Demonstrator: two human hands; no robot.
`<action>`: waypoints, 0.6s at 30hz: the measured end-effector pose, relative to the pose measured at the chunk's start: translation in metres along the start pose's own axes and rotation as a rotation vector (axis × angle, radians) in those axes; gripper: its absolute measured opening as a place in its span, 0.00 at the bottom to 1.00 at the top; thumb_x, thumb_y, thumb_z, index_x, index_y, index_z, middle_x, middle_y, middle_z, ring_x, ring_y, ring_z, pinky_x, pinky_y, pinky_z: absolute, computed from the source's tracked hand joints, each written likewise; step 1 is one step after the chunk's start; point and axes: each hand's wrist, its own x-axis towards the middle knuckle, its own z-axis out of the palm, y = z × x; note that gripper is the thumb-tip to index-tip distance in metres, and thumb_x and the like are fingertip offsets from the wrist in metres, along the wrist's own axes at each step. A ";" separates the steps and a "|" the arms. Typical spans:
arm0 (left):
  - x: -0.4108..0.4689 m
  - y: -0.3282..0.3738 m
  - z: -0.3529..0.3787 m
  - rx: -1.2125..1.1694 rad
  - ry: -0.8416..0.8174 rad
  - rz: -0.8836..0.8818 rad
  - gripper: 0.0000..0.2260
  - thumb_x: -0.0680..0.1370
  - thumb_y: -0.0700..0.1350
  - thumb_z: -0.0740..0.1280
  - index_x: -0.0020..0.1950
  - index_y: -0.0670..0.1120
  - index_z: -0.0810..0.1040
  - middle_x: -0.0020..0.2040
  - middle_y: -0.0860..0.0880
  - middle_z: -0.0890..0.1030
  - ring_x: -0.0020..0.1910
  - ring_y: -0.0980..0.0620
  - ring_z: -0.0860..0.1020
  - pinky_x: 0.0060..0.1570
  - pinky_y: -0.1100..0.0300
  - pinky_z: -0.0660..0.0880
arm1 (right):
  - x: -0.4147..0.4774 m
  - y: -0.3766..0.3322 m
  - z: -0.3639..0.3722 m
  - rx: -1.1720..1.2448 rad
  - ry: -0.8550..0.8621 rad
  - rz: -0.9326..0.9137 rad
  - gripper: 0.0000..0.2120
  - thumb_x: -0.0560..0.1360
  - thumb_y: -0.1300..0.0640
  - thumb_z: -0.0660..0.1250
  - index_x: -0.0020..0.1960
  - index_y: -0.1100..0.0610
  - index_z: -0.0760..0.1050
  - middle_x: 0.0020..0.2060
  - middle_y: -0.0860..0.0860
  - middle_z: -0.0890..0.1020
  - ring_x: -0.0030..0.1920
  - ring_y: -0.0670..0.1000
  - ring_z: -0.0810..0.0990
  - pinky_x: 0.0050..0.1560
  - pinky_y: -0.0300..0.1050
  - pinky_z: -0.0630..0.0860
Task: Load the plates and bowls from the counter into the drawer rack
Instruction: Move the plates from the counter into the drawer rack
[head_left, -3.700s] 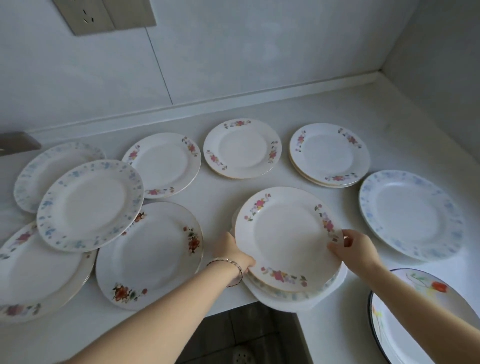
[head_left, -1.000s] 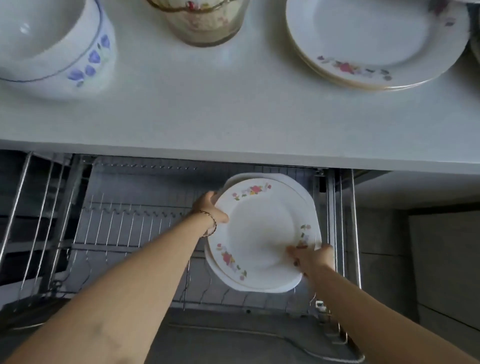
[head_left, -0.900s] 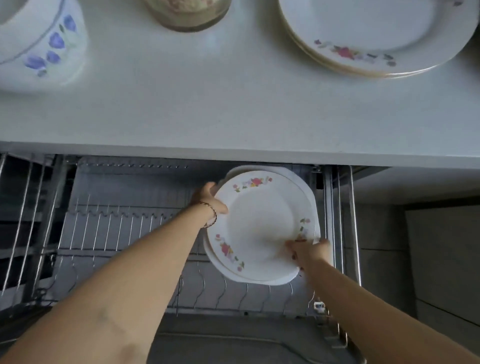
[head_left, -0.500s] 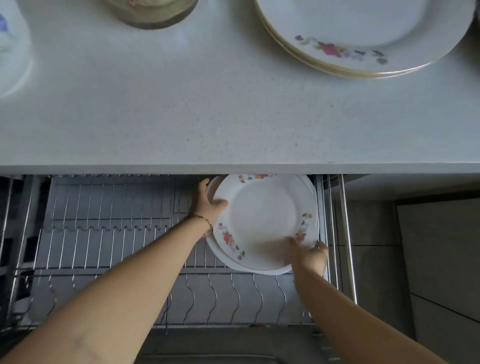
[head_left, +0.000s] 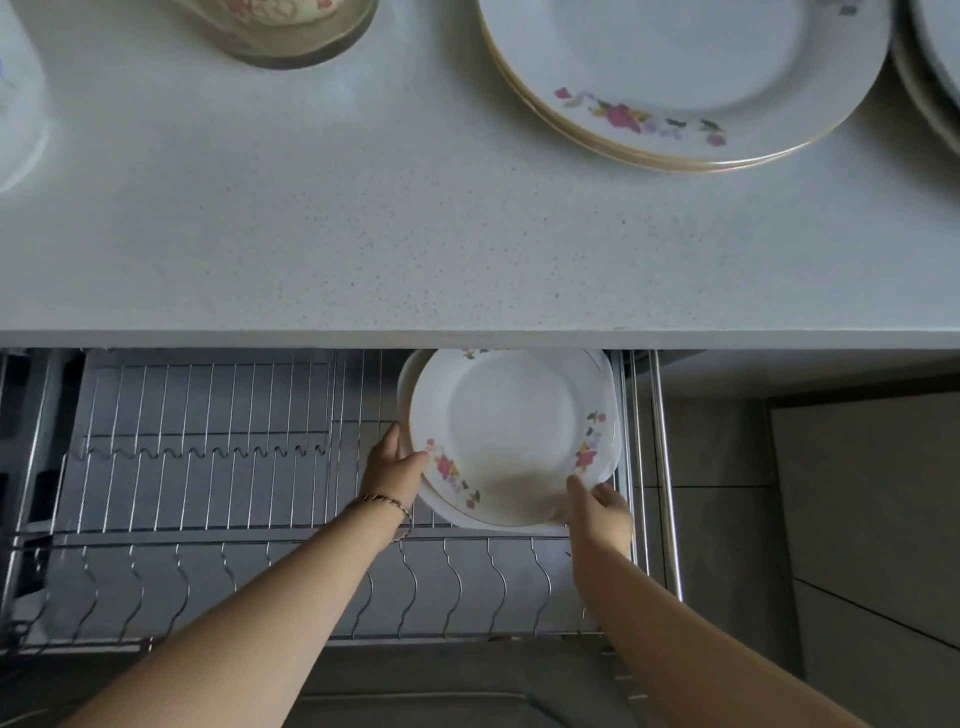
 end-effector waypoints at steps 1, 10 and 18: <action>-0.003 0.001 -0.001 0.075 -0.016 -0.003 0.11 0.75 0.34 0.61 0.56 0.41 0.74 0.54 0.42 0.79 0.47 0.48 0.75 0.37 0.63 0.70 | -0.002 0.001 -0.004 -0.047 -0.025 -0.022 0.10 0.73 0.59 0.63 0.45 0.68 0.74 0.34 0.57 0.75 0.32 0.53 0.69 0.32 0.42 0.62; -0.107 0.086 -0.018 0.493 -0.233 0.181 0.12 0.79 0.41 0.59 0.60 0.46 0.76 0.60 0.50 0.79 0.60 0.52 0.77 0.60 0.64 0.71 | -0.058 -0.087 -0.074 -0.817 -0.532 -0.195 0.18 0.76 0.59 0.61 0.65 0.62 0.73 0.59 0.58 0.79 0.40 0.47 0.74 0.35 0.35 0.70; -0.200 0.266 -0.037 0.178 -0.098 0.479 0.09 0.73 0.40 0.61 0.36 0.52 0.74 0.33 0.53 0.79 0.38 0.49 0.79 0.42 0.61 0.75 | -0.126 -0.247 -0.175 -0.708 -0.488 -0.676 0.14 0.75 0.56 0.64 0.60 0.56 0.76 0.46 0.52 0.82 0.38 0.49 0.79 0.37 0.35 0.72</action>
